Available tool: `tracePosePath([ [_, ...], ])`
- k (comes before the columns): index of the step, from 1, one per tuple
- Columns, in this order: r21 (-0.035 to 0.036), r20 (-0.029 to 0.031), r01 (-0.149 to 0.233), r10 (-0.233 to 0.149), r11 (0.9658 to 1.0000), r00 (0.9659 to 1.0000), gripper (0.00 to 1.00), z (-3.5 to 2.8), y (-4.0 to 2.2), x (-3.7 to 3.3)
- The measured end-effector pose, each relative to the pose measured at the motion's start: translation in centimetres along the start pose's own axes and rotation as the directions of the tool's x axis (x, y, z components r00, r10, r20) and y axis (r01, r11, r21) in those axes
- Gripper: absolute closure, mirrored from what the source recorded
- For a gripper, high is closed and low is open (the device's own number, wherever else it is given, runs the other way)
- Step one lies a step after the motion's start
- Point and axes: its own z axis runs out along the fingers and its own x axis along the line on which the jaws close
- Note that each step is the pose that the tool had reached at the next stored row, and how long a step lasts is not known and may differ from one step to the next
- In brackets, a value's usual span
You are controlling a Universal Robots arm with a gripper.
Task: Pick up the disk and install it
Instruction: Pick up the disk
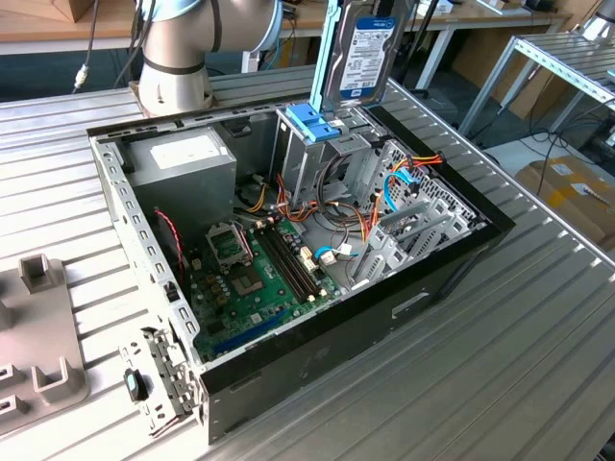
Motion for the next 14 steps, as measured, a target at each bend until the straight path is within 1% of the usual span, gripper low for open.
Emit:
tracePosePath([
  [9,0.0006,-0.0085,0.000,0.000,1.0000,1.0000,0.65,0.09,-0.15,0.63],
  [10,0.0007,-0.0103,0.000,0.000,1.0000,0.9999,0.65,0.09,-0.18,0.72],
  [14,0.0010,-0.0142,0.000,0.000,1.0000,0.9999,0.65,0.11,-0.22,0.90],
])
